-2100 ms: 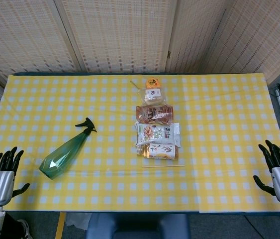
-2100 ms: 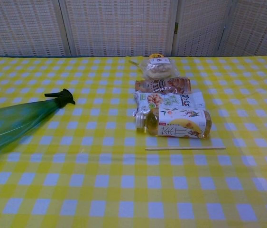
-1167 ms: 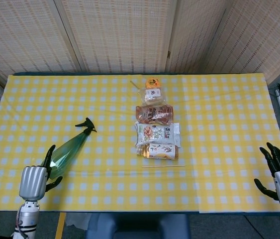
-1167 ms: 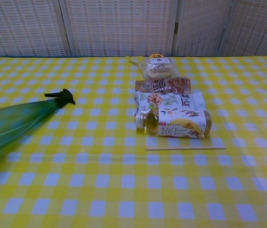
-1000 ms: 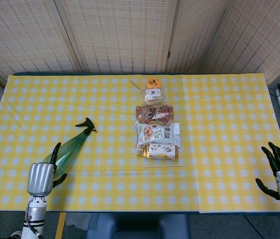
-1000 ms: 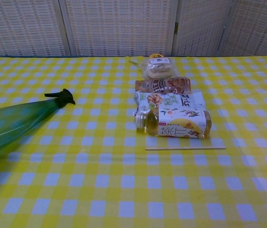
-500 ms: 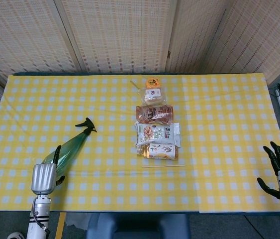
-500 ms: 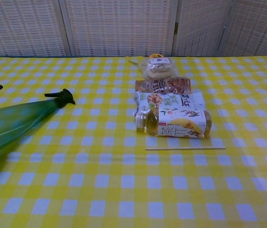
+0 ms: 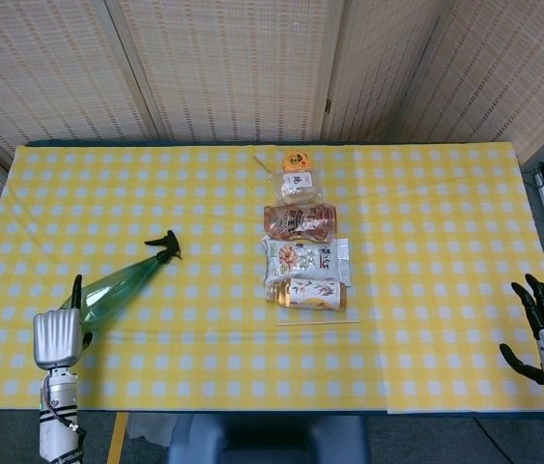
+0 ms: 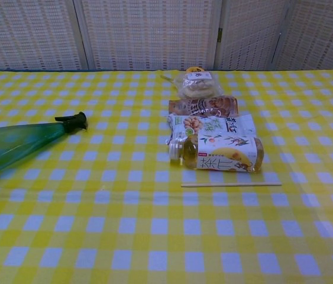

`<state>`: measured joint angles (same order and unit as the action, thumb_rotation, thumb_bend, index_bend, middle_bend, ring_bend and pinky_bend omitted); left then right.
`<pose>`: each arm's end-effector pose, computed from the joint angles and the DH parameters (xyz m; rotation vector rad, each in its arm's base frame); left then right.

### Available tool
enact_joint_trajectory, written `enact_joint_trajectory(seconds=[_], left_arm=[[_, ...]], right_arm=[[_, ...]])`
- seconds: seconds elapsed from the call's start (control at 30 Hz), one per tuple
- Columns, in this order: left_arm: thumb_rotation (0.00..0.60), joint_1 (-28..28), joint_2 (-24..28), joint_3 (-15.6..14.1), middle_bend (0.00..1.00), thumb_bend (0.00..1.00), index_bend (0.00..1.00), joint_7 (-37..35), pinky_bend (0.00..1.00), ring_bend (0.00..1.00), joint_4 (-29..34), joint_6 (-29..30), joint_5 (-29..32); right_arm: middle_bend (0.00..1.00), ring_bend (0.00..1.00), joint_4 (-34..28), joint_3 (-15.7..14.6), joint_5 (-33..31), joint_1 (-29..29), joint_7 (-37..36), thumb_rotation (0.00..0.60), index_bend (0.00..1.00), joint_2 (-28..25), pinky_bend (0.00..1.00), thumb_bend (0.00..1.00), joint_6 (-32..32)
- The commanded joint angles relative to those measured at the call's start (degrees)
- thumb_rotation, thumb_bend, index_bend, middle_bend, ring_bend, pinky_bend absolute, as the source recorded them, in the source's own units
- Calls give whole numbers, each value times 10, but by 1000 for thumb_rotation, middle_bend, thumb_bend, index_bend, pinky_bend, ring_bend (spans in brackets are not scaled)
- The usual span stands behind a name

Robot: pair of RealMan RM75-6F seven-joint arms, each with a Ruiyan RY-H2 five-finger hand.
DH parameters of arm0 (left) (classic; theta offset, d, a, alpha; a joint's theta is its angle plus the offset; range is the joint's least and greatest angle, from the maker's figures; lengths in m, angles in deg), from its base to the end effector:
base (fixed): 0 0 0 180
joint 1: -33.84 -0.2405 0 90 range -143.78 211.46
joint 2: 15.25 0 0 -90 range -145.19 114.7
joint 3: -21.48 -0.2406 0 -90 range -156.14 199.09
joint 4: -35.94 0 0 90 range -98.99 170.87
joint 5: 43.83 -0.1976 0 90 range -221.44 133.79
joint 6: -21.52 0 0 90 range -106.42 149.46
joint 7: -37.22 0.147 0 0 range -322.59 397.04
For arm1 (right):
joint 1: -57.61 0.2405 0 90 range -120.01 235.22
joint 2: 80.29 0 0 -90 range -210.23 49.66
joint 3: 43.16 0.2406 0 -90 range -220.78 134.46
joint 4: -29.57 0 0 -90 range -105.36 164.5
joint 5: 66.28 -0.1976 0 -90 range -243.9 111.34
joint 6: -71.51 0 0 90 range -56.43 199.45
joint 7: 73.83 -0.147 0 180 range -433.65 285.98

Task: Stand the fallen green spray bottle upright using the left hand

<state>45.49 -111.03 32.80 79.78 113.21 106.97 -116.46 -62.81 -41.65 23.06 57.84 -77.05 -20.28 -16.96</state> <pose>-0.2695 0.2346 0.0449 -1.3027 -0.6328 -0.5297 -0.3007 -0.1534 0.1864 1.3741 -0.8913 0.8878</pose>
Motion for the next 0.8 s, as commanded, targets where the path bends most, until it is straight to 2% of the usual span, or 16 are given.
enact_joint_trajectory(seconds=[0.03,0.4,0.53,0.57,0.63,0.77,0.8], left_arm=[[600,13,0,15,1000,135,0,-7,1000,1000,-28,-9,9],[600,78,-19,68,1000,135,0,-41,1000,1000,-162,-66,50],[600,98,-22,77,1000,135,4,-57,1000,1000,-185,-79,55],[600,99,-19,78,1000,135,5,-63,1000,1000,-176,-80,56],[600,91,5,78,1000,138,8,-96,1000,1000,-100,-95,63],[600,66,110,65,1000,148,25,-138,1000,1000,160,-175,116],[600,66,124,62,1000,149,41,-133,1000,1000,195,-183,123]], right_arm=[[0,0,0,0,0,0,0,600,0,0,0,306,-1],[0,0,0,4,-6,-4,0,600,0,0,0,305,-6],[0,0,0,5,-8,-4,-1,600,0,-1,0,305,-5],[0,0,1,5,-9,-5,-1,600,0,-1,0,306,-6],[0,0,1,5,-10,-6,-5,600,0,-3,0,306,-7],[0,0,1,4,-10,-7,-15,600,0,-7,0,305,-6],[0,0,1,3,-7,-7,-17,600,0,-8,0,305,-7]])
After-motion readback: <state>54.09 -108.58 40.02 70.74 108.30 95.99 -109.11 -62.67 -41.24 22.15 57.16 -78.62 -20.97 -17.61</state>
